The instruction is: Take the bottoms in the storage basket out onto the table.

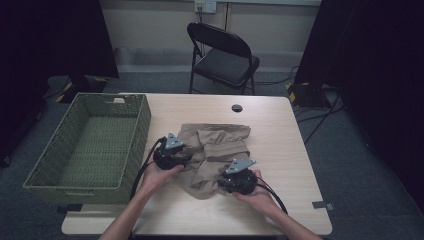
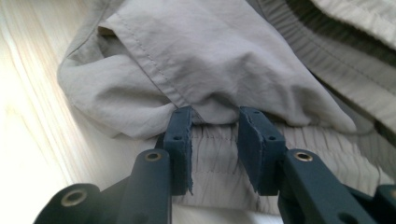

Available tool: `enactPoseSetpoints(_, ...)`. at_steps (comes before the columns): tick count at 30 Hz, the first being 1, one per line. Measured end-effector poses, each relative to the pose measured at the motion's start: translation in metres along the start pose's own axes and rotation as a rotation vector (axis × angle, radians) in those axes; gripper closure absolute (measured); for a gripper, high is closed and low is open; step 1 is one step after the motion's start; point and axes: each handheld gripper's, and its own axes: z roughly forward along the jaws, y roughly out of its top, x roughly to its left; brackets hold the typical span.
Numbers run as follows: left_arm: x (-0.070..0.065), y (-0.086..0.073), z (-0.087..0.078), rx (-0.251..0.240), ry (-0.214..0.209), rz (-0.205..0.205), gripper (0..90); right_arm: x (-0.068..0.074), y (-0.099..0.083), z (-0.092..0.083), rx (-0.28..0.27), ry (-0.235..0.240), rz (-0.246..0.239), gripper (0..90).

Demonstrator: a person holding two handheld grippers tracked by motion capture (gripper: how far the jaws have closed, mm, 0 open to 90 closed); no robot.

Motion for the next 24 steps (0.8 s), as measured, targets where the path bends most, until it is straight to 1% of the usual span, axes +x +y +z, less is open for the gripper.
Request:
enactPoseSetpoints(1,-0.001,-0.005,0.003,0.022,-0.009,-0.004,47.3,-0.003,-0.003,-0.003,0.001,-0.002,-0.004,65.7)
enactPoseSetpoints(2,-0.002,-0.009,0.005,0.037,-0.012,0.009,47.0,-0.007,-0.006,-0.007,0.005,-0.008,-0.003,65.6)
enactPoseSetpoints(3,-0.002,-0.013,0.007,0.043,-0.012,0.009,46.9,-0.011,-0.009,-0.010,0.010,-0.015,-0.008,65.6)
enactPoseSetpoints(4,-0.003,-0.016,0.009,0.048,-0.015,-0.001,46.8,-0.015,-0.012,-0.013,0.011,-0.021,-0.010,65.5)
enactPoseSetpoints(5,-0.004,-0.017,0.010,0.042,-0.019,-0.007,46.8,-0.020,-0.015,-0.016,0.013,-0.025,-0.003,65.4)
enactPoseSetpoints(6,-0.006,-0.018,0.011,0.046,-0.027,-0.010,46.9,-0.024,-0.018,-0.019,0.014,-0.035,-0.003,65.2)
enactPoseSetpoints(9,-0.013,-0.018,0.011,0.058,-0.047,0.019,47.0,-0.035,-0.025,-0.027,0.019,-0.074,-0.001,64.3)
enactPoseSetpoints(11,-0.020,-0.021,0.011,0.072,-0.068,0.032,47.1,-0.044,-0.029,-0.031,0.018,-0.100,0.027,63.3)
enactPoseSetpoints(12,-0.023,-0.022,0.010,0.065,-0.074,0.034,47.1,-0.048,-0.031,-0.032,0.020,-0.115,0.046,63.2)
enactPoseSetpoints(14,-0.028,-0.023,0.008,0.071,-0.087,0.032,47.1,-0.058,-0.033,-0.033,0.015,-0.130,0.072,62.7)
enactPoseSetpoints(15,-0.030,-0.023,0.008,0.077,-0.097,0.040,47.7,-0.061,-0.033,-0.033,0.016,-0.143,0.083,62.4)
enactPoseSetpoints(16,-0.033,-0.023,0.007,0.082,-0.101,0.046,47.9,-0.065,-0.033,-0.033,0.016,-0.159,0.090,62.3)
enactPoseSetpoints(17,-0.035,-0.024,0.006,0.077,-0.104,0.052,47.9,-0.068,-0.034,-0.032,0.015,-0.175,0.100,62.2)
enactPoseSetpoints(18,-0.038,-0.025,0.005,0.068,-0.103,0.051,48.2,-0.071,-0.034,-0.032,0.011,-0.185,0.109,61.9)
enactPoseSetpoints(20,-0.043,-0.027,0.003,0.065,-0.113,0.044,48.3,-0.076,-0.035,-0.032,0.010,-0.206,0.127,61.2)
enactPoseSetpoints(21,-0.045,-0.027,0.001,0.070,-0.121,0.051,48.3,-0.077,-0.035,-0.032,0.011,-0.222,0.136,61.1)
enactPoseSetpoints(22,-0.047,-0.027,-0.001,0.089,-0.136,0.056,48.3,-0.080,-0.035,-0.033,0.016,-0.229,0.140,60.3)
enactPoseSetpoints(23,-0.049,-0.027,-0.002,0.092,-0.146,0.047,48.3,-0.082,-0.034,-0.033,0.019,-0.235,0.144,60.0)
enactPoseSetpoints(24,-0.050,-0.026,-0.002,0.099,-0.144,0.044,48.8,-0.083,-0.034,-0.034,0.021,-0.234,0.148,60.5)
